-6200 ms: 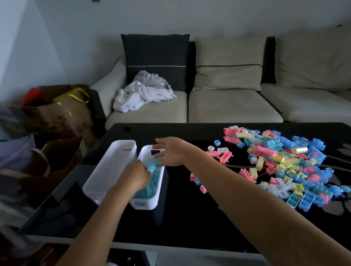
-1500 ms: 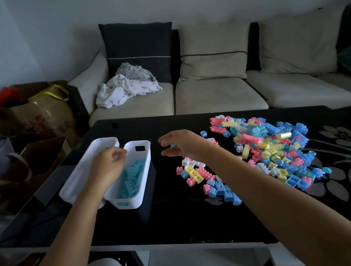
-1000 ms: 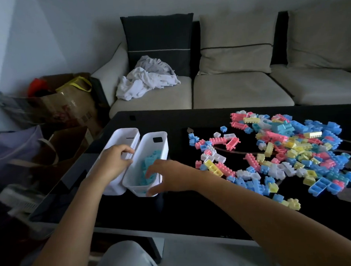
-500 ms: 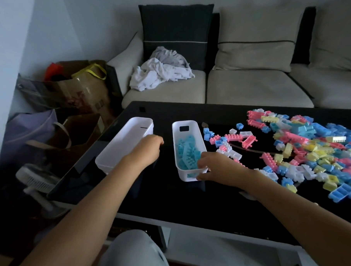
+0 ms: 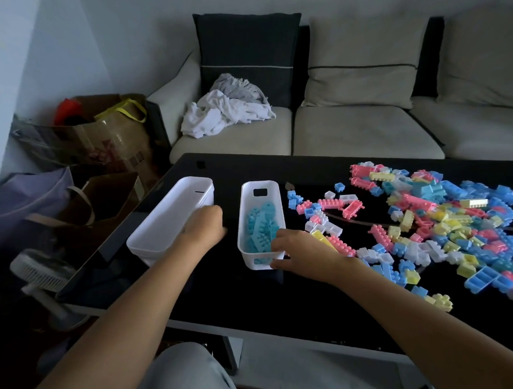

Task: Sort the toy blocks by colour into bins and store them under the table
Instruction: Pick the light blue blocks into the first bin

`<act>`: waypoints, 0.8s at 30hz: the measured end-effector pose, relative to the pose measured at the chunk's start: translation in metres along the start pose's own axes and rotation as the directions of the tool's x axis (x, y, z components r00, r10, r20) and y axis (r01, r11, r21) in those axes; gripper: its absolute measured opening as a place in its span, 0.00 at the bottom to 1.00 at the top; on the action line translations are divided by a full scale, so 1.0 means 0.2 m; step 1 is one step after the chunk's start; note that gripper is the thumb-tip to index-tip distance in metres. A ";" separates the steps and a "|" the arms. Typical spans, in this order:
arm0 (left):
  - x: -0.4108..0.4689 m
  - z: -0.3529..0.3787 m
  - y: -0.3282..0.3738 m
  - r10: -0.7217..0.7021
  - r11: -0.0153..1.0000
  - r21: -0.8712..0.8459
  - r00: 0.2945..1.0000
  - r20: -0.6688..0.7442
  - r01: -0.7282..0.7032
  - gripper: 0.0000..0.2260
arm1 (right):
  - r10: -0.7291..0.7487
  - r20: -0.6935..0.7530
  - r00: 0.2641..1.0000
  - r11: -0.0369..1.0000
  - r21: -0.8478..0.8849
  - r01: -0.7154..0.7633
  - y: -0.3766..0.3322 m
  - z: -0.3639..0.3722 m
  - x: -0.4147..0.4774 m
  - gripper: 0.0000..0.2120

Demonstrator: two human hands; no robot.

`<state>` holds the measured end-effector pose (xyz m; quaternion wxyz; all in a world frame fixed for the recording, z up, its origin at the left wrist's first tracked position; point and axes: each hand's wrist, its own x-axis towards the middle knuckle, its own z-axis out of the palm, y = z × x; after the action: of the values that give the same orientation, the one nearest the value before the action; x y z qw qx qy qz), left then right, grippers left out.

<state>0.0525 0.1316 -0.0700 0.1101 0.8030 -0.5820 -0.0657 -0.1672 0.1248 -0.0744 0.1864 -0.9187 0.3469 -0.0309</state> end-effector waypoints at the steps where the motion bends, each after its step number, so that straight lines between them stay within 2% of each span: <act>1: -0.01 -0.03 0.01 0.013 0.999 -0.043 0.999 -0.040 -0.015 0.05 | -0.011 0.013 1.000 1.000 0.005 0.011 -0.02 0.01 0.01 0.14; 4: -0.01 -0.12 0.01 0.041 0.989 -0.131 0.973 -0.228 -0.072 0.05 | -0.051 0.039 0.998 0.998 0.029 0.050 -0.09 0.03 0.05 0.14; 6: -0.02 -0.15 0.02 0.069 0.972 -0.197 0.956 -0.284 -0.129 0.04 | -0.077 0.028 0.997 0.997 0.015 0.077 -0.14 0.06 0.09 0.13; 8: -0.04 -0.17 0.03 0.102 0.944 -0.275 0.952 -0.288 -0.184 0.04 | -0.084 0.004 0.996 0.996 -0.021 0.084 -0.20 0.08 0.12 0.13; 11: -0.05 -0.15 0.02 0.132 0.926 -0.327 0.972 -0.195 -0.191 0.05 | -0.128 -0.066 0.990 0.991 -0.034 0.126 -0.28 0.13 0.15 0.12; 13: -0.05 -0.13 0.00 0.138 0.930 -0.315 0.974 -0.179 -0.190 0.06 | -0.174 -0.136 0.975 0.984 0.001 0.176 -0.31 0.16 0.14 0.13; 18: -0.05 -0.15 -0.10 0.078 0.978 -0.158 0.939 -0.336 -0.138 0.09 | -0.176 -0.276 0.945 0.976 0.077 0.205 -0.28 0.13 0.08 0.15; 21: -0.05 -0.16 -0.15 0.044 0.998 -0.025 0.972 -0.229 -0.051 0.10 | -0.154 -0.278 0.948 0.977 0.102 0.189 -0.22 0.09 0.04 0.14; 24: -0.07 -0.15 -0.12 0.052 0.996 -0.056 0.974 -0.221 -0.066 0.10 | -0.120 -0.260 0.958 0.979 0.132 0.158 -0.16 0.03 -0.02 0.13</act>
<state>0.0769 0.1547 -0.0469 0.2007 0.7839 -0.5874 0.0083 -0.1498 0.1518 -0.0681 0.2076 -0.9127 0.2986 -0.1860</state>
